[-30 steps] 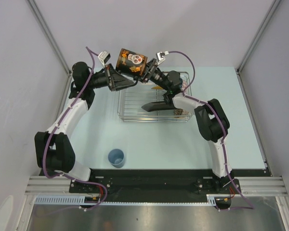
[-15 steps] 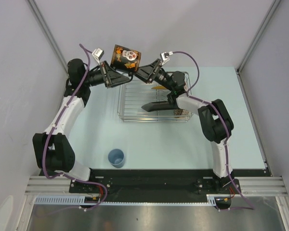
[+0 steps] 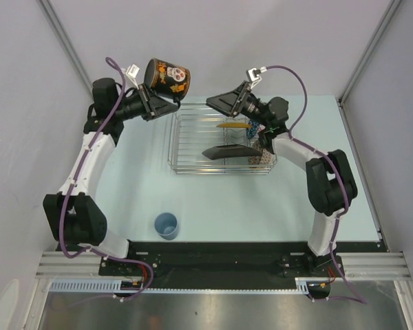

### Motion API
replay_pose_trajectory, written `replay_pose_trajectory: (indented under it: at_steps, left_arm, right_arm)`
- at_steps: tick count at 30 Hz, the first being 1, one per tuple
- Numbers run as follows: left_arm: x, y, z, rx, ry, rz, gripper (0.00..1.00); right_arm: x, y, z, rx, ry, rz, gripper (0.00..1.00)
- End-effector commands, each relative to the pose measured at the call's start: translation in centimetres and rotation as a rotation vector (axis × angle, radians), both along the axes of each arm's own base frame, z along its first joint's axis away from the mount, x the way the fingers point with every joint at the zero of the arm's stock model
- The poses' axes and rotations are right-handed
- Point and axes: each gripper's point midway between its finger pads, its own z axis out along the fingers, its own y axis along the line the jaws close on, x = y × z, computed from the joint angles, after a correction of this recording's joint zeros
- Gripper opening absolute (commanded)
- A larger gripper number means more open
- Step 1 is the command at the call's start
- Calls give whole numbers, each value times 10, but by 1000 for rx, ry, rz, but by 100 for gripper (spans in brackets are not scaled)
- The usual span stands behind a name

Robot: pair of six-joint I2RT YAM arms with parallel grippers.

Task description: Load the mixed dishes into the dish rack

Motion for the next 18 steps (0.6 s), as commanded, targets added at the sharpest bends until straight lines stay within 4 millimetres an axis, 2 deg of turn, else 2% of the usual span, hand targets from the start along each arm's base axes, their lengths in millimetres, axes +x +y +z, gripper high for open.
replay_pose_trajectory:
  at_steps: [1,2,3,4,5,7,12,18]
  left_arm:
    - [3,-3,27,216,-279,66,0]
    - [5,-4,19,245,-274,72,0]
    - [8,-7,8,285,-273,78,0]
    - [11,-8,0,304,-263,78,0]
    - [14,-10,-13,325,-233,73,0]
    - [20,-13,-26,369,-228,77,0]
    - [39,-17,-64,501,-188,77,0]
    - [67,-15,-92,638,-198,107,0]
  right_arm:
    - [-15,-44,52,14,-137,-59,100]
    - [-22,-52,66,17,-167,-68,100]
    - [-19,-61,69,2,-177,-94,100]
    - [-29,-67,83,1,-209,-100,100]
    - [-28,-70,82,-23,-195,-114,100]
    - [-28,-79,86,-67,-229,-163,100]
    - [-43,-93,87,-183,-209,-222,99]
    - [-60,-103,89,-238,-220,-265,100]
